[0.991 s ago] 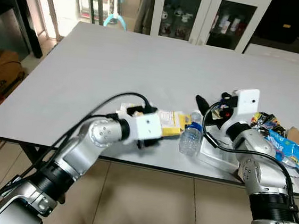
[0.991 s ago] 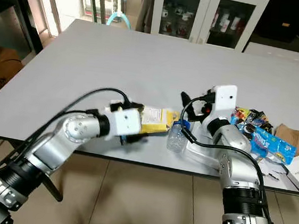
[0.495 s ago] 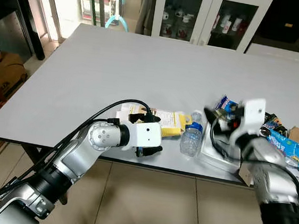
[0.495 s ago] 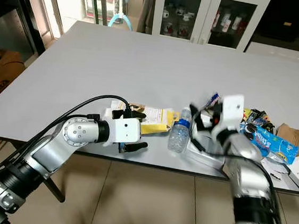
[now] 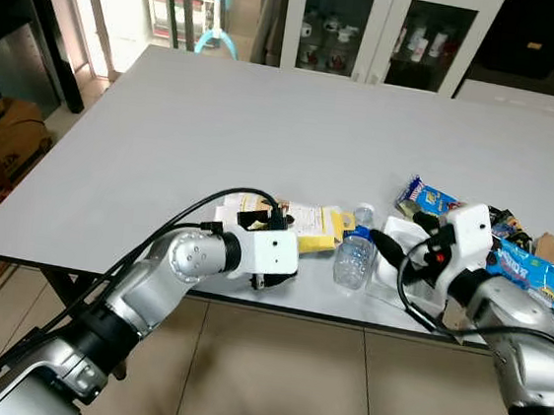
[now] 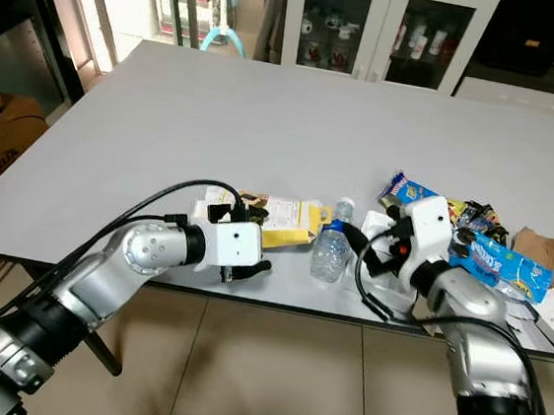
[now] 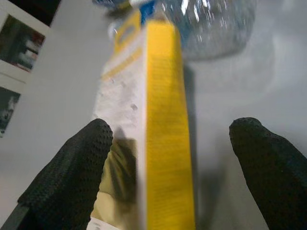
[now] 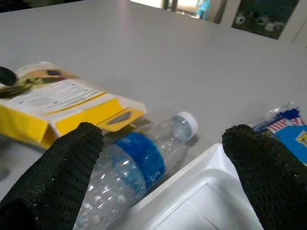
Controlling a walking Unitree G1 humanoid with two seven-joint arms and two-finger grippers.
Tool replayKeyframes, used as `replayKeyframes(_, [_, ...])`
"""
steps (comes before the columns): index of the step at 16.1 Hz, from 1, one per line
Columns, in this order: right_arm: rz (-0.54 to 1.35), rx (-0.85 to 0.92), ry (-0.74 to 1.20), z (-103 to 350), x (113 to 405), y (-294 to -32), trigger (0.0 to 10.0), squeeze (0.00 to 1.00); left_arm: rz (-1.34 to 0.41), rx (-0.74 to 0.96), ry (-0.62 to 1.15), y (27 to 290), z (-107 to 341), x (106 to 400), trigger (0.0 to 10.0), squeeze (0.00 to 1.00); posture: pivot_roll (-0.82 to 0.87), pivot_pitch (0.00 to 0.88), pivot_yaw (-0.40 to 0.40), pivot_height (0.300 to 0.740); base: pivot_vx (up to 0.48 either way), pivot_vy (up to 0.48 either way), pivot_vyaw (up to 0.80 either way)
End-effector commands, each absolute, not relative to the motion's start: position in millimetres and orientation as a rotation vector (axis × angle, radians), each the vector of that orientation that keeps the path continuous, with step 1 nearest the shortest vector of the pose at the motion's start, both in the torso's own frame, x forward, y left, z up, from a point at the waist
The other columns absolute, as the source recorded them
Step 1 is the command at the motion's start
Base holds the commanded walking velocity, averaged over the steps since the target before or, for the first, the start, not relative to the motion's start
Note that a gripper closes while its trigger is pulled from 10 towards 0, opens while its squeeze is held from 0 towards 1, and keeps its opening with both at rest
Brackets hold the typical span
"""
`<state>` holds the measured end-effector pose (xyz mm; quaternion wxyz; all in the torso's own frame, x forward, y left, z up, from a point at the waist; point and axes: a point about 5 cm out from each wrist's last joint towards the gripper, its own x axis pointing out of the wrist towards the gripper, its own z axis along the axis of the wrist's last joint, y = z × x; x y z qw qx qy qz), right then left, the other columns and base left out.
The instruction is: Picking trash to rubbish bin
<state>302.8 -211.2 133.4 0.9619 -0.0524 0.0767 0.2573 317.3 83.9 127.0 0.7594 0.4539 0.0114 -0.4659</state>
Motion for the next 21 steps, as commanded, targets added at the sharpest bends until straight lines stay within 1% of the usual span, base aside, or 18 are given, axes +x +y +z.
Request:
replayKeyframes(1, [0.544, -0.112, 0.159, 135.9, 300.7, -210.4, 10.0, 0.0, -1.022, 1.014, 0.001, 78.9, 127.8, 317.7, 10.0, 0.0, -0.01, 0.029, -0.015, 0.74, 0.0, 0.0, 0.0])
replayKeyframes(3, [0.552, -0.111, 0.161, 135.8, 299.2, -208.6, 10.0, 0.0, -1.021, 1.083, -0.002, 77.8, 119.2, 318.4, 10.0, 0.0, -0.02, 0.028, -0.012, 0.74, 0.0, 0.0, 0.0])
replayKeyframes(5, [0.567, -0.101, 0.16, 135.7, 296.7, -205.2, 10.0, 0.0, -1.031, 1.084, -0.018, 71.5, 116.9, 317.8, 10.0, 0.0, -0.02, 0.03, -0.007, 0.74, 0.0, 0.0, 0.0])
replayKeyframes(6, [0.57, -0.099, 0.161, 135.4, 295.9, -204.2, 10.0, 0.0, -1.022, 1.118, -0.036, 69.4, 115.9, 318.8, 10.0, 0.0, -0.02, 0.03, -0.005, 0.74, 0.0, 0.0, 0.0])
replayKeyframes(10, [0.572, -0.097, 0.157, 135.4, 294.4, -200.8, 10.0, 0.0, -0.922, 1.265, -0.118, 59.3, 112.2, 324.7, 10.0, 0.0, -0.02, 0.031, 0.002, 0.74, 0.0, 0.0, 0.0])
replayKeyframes(12, [0.572, -0.095, 0.155, 135.6, 293.8, -199.9, 10.0, 0.0, -0.841, 1.359, -0.164, 55.5, 114.0, 330.4, 10.0, 0.0, -0.02, 0.031, 0.004, 0.74, 0.0, 0.0, 0.0])
replayKeyframes(15, [0.576, -0.086, 0.148, 135.4, 293.7, -194.3, 10.0, 0.0, -0.798, 1.43, -0.16, 50.2, 100.9, 332.8, 10.0, 0.0, -0.02, 0.03, 0.012, 0.74, 0.0, 0.0, 0.0])
replayKeyframes(18, [0.582, -0.076, 0.145, 135.1, 292.7, -191.5, 10.0, 0.0, -0.769, 1.488, -0.14, 52.0, 84.8, 332.3, 10.0, 0.0, -0.03, 0.031, 0.016, 0.74, 0.0, 0.0, 0.0])
replayKeyframes(21, [0.584, -0.067, 0.144, 134.3, 291.6, -189.6, 10.0, 0.0, -0.729, 1.544, -0.081, 57.5, 66.9, 332.0, 10.0, 0.0, -0.03, 0.032, 0.018, 0.74, 0.0, 0.0, 0.0])
